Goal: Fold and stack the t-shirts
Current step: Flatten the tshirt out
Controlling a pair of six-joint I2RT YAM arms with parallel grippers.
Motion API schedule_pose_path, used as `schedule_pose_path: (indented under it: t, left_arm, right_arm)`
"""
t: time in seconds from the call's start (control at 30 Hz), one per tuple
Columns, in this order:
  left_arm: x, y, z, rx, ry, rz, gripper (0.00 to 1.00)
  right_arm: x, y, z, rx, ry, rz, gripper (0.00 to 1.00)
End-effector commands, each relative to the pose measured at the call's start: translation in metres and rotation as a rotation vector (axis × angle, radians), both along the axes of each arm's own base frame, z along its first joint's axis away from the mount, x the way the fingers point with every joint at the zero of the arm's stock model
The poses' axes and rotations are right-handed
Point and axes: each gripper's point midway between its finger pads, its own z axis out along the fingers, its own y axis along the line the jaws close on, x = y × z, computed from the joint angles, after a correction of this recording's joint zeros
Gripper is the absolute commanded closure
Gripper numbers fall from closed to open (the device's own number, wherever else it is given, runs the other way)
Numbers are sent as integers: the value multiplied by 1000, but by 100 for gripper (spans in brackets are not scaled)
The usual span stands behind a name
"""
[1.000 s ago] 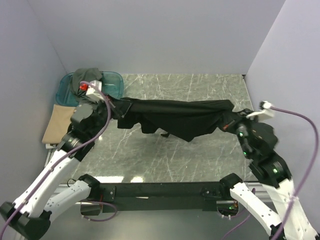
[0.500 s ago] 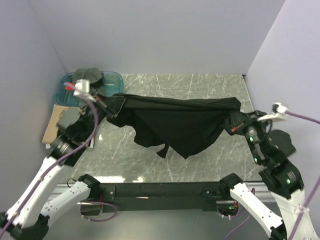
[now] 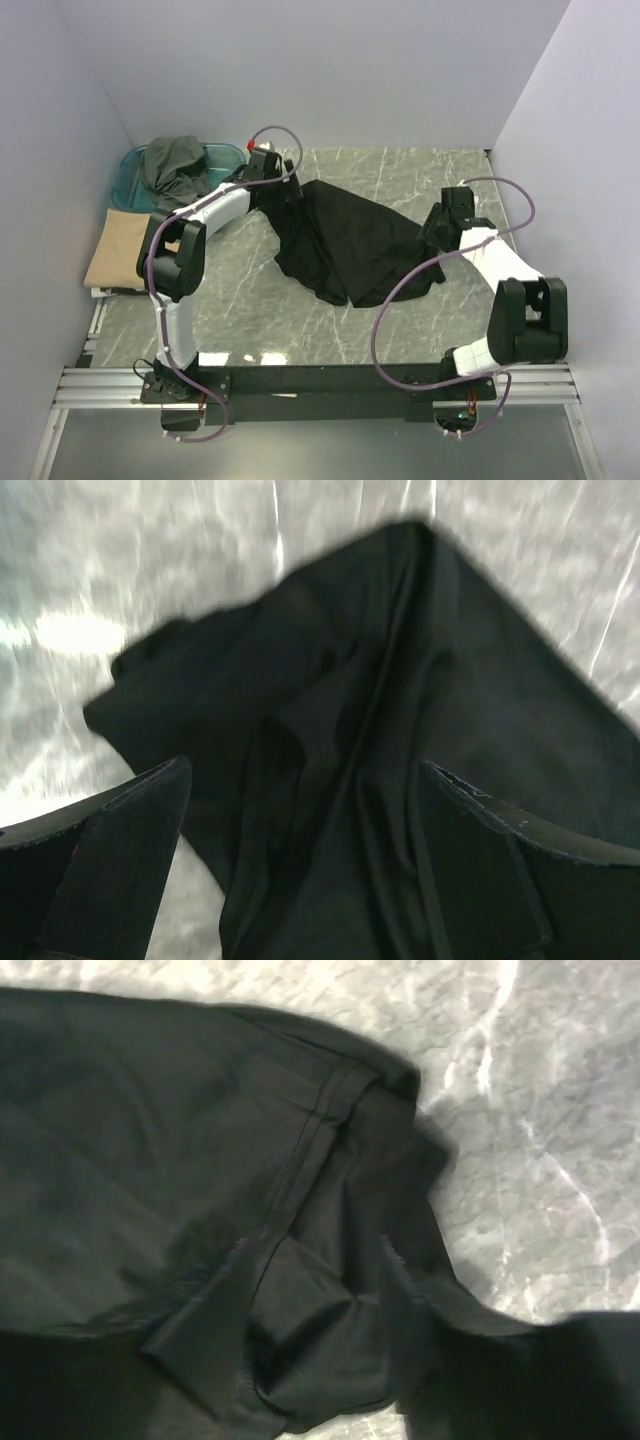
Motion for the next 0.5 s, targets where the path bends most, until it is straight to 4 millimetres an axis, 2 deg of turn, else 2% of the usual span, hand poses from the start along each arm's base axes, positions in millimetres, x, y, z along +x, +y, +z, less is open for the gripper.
schedule_pose_path:
  t: [0.0, 0.03, 0.07, 0.1, 0.17, 0.2, 0.27, 0.3, 0.37, 0.43, 0.47]
  left_arm:
    - [-8, -22, 90, -108, -172, -98, 1]
    - [-19, -19, 80, -105, -156, -104, 1]
    - [-26, -20, 83, -110, -167, -108, 0]
    - [-43, -15, 82, -116, -156, -104, 1]
    - [-65, -17, 78, -122, -146, -116, 0]
    - [-85, -12, 68, -125, -122, -113, 0]
    - [-110, -19, 57, -133, -96, -138, 1]
    - [-129, -17, 47, -140, -69, -141, 0]
    - [-153, -24, 37, -141, -48, -158, 1]
    - [-177, -22, 21, -160, -5, -151, 1]
    - [-179, -17, 17, -154, -7, -122, 1]
  right_arm:
    - [31, -17, 48, -73, -123, -58, 40]
    - [27, -22, 50, -86, -131, -80, 21]
    - [25, -21, 52, -82, -141, -82, 16]
    - [23, -21, 55, -79, -157, -81, 15]
    - [11, -13, 57, -46, -176, -49, 14]
    - [9, -7, 58, -25, -193, -22, 14]
    - [-8, 15, 54, 23, -206, 65, 14]
    - [-14, 24, 53, 32, -211, 98, 14]
    - [-32, 53, 47, 53, -212, 199, 14]
    - [-46, 75, 44, 69, -216, 270, 14]
    - [-58, 106, 43, 102, -214, 367, 14]
